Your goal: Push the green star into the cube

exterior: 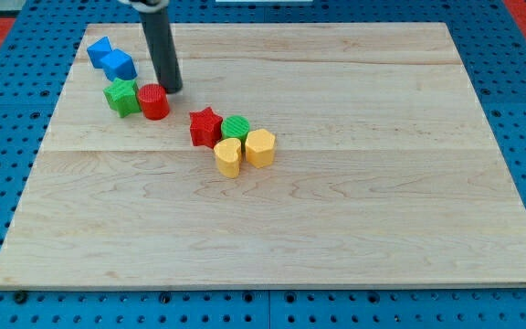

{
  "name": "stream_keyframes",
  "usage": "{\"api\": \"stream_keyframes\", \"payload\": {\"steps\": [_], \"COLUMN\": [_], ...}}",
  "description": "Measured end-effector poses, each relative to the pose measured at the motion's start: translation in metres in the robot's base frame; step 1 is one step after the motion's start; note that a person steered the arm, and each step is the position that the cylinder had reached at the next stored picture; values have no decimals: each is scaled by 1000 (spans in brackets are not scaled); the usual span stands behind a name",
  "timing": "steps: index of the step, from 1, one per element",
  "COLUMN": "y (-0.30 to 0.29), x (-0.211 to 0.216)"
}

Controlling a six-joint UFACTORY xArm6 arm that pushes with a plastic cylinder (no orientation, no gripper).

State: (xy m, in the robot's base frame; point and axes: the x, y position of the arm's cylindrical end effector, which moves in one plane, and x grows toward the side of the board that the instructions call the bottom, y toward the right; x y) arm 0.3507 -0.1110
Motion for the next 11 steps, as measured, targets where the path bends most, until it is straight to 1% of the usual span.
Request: {"api": "stream_keyframes", "payload": {"steps": [1,2,3,4,5,6,7,8,9,10,11], "y": [21,20,-40,-27,-13,-21,-57,-110,-106,-175,-164], "x": [4,-10,-41,-56,-91,-46,11,50,97,96,51]}}
